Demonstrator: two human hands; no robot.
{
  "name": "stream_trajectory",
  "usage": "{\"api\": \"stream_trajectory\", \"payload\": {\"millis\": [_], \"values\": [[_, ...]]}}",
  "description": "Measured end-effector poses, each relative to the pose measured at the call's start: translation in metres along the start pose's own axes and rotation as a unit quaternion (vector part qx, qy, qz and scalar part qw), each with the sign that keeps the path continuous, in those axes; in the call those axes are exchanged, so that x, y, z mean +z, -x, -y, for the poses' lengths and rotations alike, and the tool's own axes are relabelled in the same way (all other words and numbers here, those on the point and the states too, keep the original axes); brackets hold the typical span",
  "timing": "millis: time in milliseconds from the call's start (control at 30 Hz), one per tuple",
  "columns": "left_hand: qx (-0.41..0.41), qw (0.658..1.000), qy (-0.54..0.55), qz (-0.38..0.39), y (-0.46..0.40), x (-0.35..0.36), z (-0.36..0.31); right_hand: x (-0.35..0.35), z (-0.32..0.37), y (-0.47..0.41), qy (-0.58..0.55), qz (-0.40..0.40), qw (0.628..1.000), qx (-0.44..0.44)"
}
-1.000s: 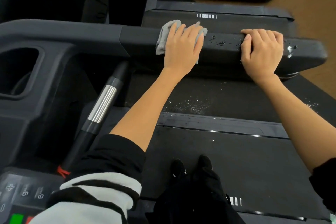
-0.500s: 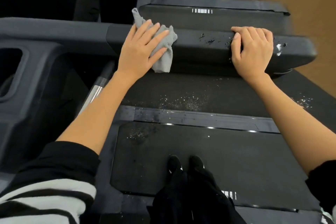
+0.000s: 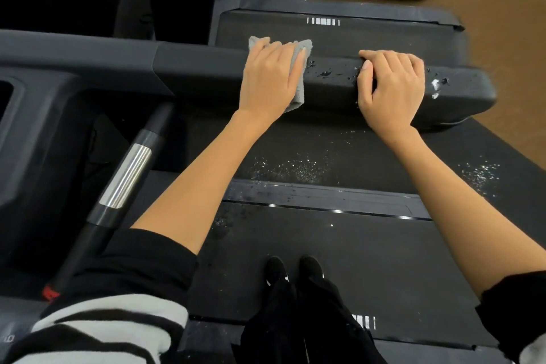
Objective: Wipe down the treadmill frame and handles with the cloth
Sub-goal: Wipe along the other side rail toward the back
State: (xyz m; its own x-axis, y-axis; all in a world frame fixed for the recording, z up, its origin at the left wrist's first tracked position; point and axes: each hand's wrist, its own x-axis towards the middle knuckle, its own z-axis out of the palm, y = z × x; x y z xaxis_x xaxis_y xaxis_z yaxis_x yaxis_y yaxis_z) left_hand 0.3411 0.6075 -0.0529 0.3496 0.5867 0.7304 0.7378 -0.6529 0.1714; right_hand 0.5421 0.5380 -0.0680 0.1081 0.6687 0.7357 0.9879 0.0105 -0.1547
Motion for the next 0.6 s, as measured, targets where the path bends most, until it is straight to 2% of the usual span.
{"api": "stream_trajectory", "payload": {"millis": [67, 200, 267, 333, 433, 600], "values": [[-0.005, 1.0, 0.011, 0.001, -0.01, 0.004, -0.017, 0.0, 0.0, 0.0, 0.0, -0.004, 1.0, -0.001], [0.048, 0.997, 0.049, 0.036, -0.019, 0.019, -0.067, -0.001, -0.001, 0.0, 0.005, -0.002, 1.0, -0.003], [0.02, 0.994, 0.094, 0.053, -0.018, 0.024, -0.078, -0.002, -0.002, -0.001, 0.008, 0.003, 1.0, -0.002], [0.038, 0.992, 0.101, 0.071, -0.013, 0.023, -0.07, -0.005, -0.003, 0.0, -0.002, 0.018, 1.0, -0.006], [0.123, 0.983, 0.055, 0.123, -0.005, 0.009, -0.045, -0.011, -0.004, -0.001, -0.028, 0.052, 0.998, -0.01], [0.163, 0.981, 0.015, 0.106, 0.008, -0.012, 0.001, -0.016, -0.002, -0.003, -0.053, 0.078, 0.996, -0.006]]}}
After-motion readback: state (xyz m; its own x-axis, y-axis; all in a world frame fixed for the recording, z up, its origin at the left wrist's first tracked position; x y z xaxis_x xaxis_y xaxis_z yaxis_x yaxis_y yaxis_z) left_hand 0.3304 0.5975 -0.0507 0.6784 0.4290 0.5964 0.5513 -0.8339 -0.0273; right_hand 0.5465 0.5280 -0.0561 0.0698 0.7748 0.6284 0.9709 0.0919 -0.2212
